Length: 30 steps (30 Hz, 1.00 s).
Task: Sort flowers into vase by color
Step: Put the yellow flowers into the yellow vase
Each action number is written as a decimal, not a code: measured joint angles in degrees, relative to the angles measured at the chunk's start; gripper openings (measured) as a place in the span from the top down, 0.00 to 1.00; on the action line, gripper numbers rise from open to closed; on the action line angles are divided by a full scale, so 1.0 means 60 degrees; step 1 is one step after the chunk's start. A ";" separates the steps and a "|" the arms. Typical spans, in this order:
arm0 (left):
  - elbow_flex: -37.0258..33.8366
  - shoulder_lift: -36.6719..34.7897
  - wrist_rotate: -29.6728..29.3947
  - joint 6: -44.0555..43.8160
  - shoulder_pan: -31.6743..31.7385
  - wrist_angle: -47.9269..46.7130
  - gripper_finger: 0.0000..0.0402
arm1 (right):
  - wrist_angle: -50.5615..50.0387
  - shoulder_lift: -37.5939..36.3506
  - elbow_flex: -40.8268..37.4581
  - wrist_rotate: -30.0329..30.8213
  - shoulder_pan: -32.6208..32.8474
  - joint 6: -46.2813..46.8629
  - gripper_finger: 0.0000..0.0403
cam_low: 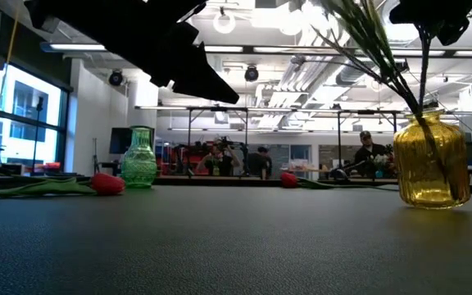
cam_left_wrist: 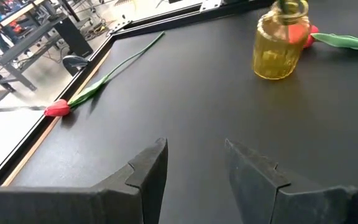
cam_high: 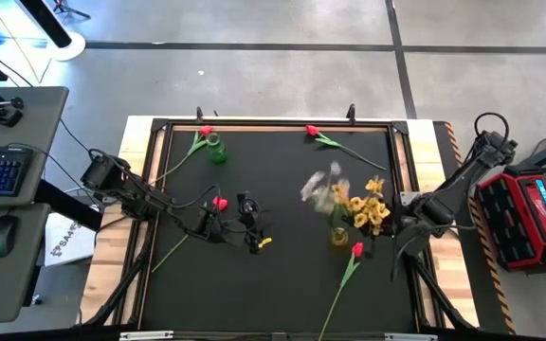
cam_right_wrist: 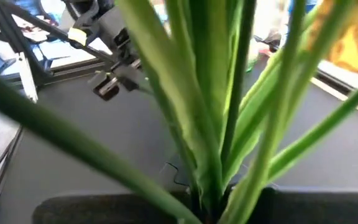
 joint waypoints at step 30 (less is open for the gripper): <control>0.0000 0.0000 0.1439 -0.0328 0.0034 -0.0012 0.63 | -0.0034 -0.0543 -0.0025 0.0175 -0.0040 -0.0211 1.00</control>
